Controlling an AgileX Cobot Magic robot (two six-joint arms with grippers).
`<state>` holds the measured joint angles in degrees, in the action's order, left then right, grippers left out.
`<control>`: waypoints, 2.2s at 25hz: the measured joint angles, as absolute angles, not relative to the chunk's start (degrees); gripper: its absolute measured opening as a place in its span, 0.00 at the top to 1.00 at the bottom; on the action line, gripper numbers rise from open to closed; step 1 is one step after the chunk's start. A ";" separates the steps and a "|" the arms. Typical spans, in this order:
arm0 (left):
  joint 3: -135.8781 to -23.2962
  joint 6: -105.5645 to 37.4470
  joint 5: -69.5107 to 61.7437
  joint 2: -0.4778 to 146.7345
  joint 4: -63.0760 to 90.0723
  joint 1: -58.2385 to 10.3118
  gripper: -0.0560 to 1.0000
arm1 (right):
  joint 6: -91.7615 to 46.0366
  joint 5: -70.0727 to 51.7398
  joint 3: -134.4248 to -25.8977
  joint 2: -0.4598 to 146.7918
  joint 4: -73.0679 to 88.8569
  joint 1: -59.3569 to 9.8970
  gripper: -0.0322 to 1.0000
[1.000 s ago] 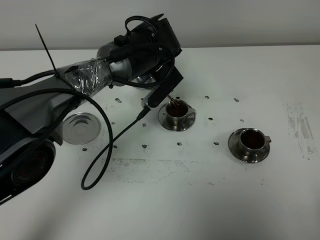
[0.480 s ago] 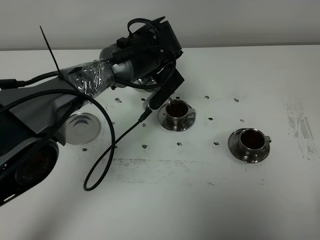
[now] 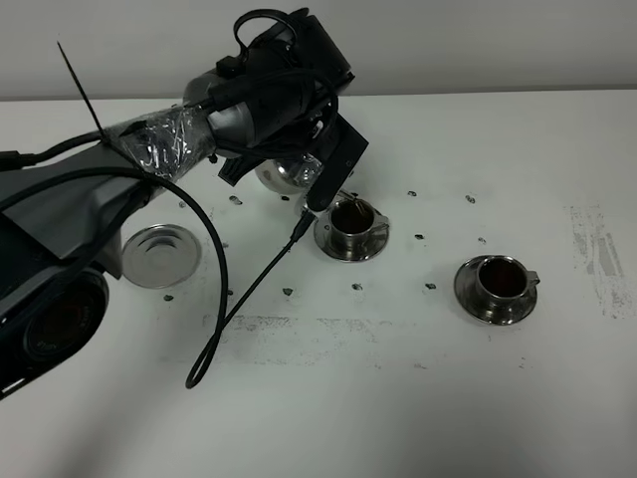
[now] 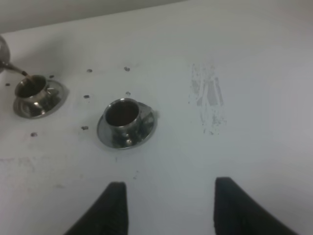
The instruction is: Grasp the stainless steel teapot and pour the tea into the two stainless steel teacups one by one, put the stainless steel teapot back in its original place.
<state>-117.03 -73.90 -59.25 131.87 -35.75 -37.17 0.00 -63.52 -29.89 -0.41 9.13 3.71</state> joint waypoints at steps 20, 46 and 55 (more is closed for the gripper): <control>-105.59 -66.93 -54.46 120.64 -8.45 -28.48 0.77 | 0.00 -63.52 -29.89 -0.41 9.13 3.71 0.59; -74.54 -54.45 -38.93 111.75 8.48 -24.28 0.77 | 0.00 -63.52 -29.89 -0.41 9.13 3.71 0.59; -71.89 -54.35 -35.51 110.93 8.67 -24.28 0.77 | 0.00 -63.52 -29.89 -0.41 9.13 3.71 0.59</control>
